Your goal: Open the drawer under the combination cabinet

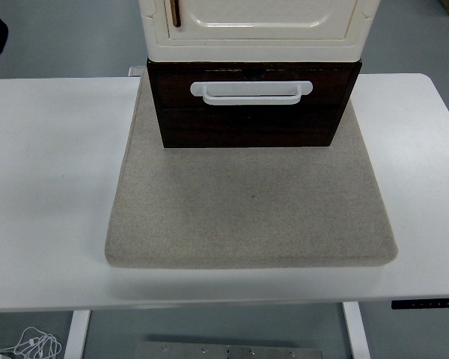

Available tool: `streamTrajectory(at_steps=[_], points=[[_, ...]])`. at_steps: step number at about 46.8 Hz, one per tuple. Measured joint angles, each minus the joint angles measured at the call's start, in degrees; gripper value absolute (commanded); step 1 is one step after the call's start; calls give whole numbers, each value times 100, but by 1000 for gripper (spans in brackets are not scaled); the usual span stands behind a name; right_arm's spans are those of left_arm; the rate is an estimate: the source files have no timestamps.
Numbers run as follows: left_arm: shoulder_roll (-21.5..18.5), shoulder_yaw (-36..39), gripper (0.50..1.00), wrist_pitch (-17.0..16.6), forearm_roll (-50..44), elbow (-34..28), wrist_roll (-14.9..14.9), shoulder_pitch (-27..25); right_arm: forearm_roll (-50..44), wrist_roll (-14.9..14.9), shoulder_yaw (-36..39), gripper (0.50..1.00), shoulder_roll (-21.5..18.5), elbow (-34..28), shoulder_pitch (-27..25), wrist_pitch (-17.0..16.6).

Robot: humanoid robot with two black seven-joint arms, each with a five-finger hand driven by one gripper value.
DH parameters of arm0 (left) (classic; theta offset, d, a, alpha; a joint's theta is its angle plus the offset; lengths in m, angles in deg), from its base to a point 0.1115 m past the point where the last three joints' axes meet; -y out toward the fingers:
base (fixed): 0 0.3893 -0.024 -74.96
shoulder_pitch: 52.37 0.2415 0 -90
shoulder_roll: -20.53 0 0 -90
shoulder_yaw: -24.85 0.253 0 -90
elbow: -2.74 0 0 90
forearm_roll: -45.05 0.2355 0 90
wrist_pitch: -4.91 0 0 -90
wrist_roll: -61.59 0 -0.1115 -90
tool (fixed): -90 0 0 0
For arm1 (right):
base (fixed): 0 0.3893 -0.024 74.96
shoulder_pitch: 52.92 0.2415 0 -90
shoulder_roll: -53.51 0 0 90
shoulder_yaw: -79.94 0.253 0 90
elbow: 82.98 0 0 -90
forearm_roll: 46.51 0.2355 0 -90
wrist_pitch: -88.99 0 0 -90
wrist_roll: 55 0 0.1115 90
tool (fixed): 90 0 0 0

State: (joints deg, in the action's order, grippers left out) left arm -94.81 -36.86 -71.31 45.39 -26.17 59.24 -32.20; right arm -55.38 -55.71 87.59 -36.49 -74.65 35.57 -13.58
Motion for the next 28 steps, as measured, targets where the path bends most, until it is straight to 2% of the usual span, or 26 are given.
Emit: streamTrajectory(at_steps=[8,15,20,28], points=[[-388,53,1000,-12,323,-663,39,-382,0,0,0,926,0,1,0,0],[-447,97,1000,-16,729,-889,36,-775,0,1,0,926,0,2,2,0],[-576,122,1000,-7,813,-1284,46,-1039,0,1,0,926,0,2,1,-1],[-903,1020,1000,-6,853,-2050,79,-1651,0,1,0,926,0,2,2,0]])
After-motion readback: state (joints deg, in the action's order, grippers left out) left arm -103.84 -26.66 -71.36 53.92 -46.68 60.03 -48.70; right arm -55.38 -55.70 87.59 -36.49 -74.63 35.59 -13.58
